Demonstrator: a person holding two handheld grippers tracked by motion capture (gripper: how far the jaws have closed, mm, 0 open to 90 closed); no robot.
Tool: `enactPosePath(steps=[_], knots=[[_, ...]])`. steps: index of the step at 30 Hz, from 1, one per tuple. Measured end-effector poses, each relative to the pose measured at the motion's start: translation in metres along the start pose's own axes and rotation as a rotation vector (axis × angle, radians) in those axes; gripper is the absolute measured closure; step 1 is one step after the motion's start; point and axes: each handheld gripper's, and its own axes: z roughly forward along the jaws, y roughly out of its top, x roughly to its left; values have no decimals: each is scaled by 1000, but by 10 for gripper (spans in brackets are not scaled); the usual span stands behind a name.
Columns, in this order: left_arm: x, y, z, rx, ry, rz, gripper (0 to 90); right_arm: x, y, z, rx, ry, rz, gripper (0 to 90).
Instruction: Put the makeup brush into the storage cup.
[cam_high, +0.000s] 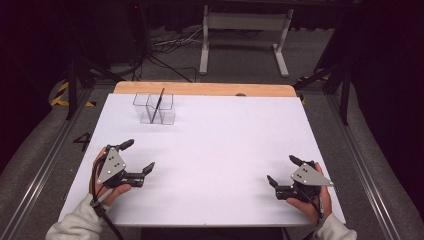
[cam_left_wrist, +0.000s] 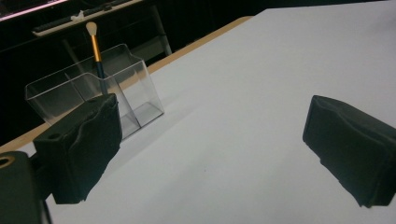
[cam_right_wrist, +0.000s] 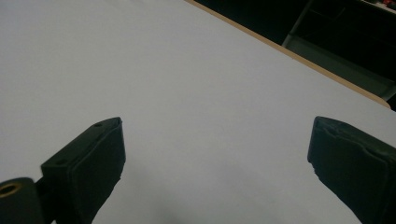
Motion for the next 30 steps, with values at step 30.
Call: enactPosePath(steps=[30], knots=[[3,-35,-33,65,45,-111,57,-5,-1,-8,-25,-45,9,51]])
